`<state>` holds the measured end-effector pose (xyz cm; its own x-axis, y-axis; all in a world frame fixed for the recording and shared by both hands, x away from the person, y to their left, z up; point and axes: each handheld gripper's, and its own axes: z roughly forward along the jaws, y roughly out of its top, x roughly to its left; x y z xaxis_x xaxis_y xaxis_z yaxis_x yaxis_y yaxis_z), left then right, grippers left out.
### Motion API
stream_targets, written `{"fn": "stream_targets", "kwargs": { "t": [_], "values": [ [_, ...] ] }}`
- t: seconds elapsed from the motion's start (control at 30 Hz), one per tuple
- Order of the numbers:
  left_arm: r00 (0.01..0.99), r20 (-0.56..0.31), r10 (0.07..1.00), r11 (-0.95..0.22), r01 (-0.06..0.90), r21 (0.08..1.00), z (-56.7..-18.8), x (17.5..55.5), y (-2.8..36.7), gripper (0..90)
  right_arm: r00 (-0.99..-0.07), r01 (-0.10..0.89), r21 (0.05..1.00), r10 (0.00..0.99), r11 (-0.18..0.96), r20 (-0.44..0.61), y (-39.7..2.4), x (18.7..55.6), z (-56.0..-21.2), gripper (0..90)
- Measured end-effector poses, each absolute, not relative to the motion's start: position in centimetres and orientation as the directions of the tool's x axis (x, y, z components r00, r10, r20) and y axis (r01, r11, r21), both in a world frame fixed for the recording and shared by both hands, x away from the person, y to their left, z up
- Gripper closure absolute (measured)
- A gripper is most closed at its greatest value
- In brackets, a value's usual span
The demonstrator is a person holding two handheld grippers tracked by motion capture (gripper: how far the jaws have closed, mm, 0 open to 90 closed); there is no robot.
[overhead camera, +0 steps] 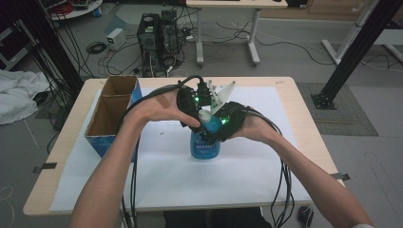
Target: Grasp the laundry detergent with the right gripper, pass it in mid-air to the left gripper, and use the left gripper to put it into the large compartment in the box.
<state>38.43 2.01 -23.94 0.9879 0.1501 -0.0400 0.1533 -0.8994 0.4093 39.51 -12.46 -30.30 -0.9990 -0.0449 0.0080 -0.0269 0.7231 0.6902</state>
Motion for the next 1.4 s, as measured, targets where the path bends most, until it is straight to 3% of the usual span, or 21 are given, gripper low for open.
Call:
{"fn": "stream_targets", "kwargs": {
  "t": [0.5,0.57,0.67,0.8,0.87,1.4],
  "values": [
    [0.988,-0.038,0.147,-0.904,0.15,0.401,-24.18,38.44,1.97,34.2,-0.999,-0.034,0.696,-0.049,0.717,0.002,-12.42,39.44,-30.37,46.1],
    [0.989,-0.043,0.144,-0.902,0.149,0.406,-24.17,38.44,1.98,35.6,-0.999,0.013,0.68,-0.019,0.733,0.04,-12.55,39.11,-30.19,46.1],
    [0.988,-0.044,0.148,-0.899,0.153,0.411,-24.17,38.34,1.94,37.3,-0.999,-0.021,0.694,-0.042,0.719,0.013,-12.47,39.37,-30.28,46.1],
    [0.988,-0.046,0.146,-0.899,0.152,0.412,-24.2,38.35,1.92,37.5,-0.999,0.012,0.678,-0.021,0.735,0.04,-12.57,39.12,-30.19,46.1],
    [0.988,-0.045,0.146,-0.899,0.151,0.411,-24.16,38.33,1.9,37.7,-0.999,-0.021,0.694,-0.043,0.719,0.014,-12.46,39.37,-30.32,46.1],
    [0.989,-0.043,0.141,-0.903,0.147,0.404,-24.13,38.28,2.08,38.2,-0.999,-0.011,0.703,-0.039,0.711,0.023,-12.38,39.21,-30.47,44.9]
  ]
}}
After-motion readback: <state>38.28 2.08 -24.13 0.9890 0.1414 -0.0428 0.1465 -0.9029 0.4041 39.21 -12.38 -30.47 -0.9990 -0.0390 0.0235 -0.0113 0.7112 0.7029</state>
